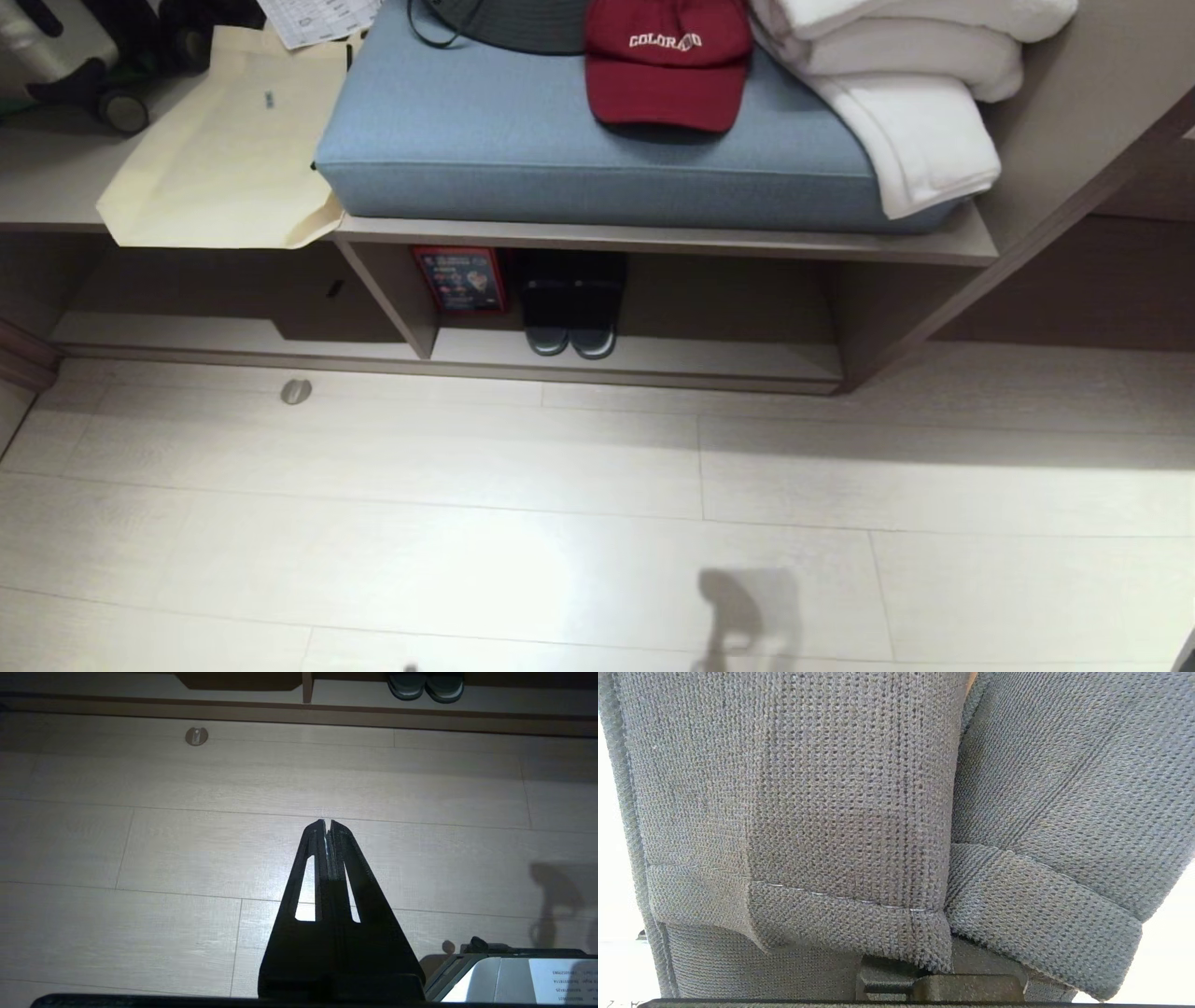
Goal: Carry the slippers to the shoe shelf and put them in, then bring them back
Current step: Place the slippers into the shoe cabinet
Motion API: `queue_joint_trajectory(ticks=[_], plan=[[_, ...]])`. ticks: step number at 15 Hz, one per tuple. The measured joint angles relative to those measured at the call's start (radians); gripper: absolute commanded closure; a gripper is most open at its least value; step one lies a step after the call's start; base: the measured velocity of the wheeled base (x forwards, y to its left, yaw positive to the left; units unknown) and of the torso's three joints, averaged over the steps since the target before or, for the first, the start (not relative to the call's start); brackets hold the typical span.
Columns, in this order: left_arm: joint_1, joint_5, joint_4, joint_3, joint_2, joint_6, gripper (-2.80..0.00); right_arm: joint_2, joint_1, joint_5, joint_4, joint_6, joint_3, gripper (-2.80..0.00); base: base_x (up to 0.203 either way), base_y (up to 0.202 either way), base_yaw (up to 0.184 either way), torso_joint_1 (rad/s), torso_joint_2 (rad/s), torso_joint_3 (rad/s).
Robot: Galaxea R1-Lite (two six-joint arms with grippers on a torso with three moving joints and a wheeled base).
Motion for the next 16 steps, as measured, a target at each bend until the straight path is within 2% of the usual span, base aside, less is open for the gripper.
queue_joint_trajectory(ticks=[16], plan=[[0.0, 0.0, 0.0, 0.0, 0.0, 0.001, 0.0, 0.0, 0.0, -0.003, 0.0, 0.001, 0.0, 0.0, 0.0, 0.0, 0.0, 0.004, 0.0, -0.194]])
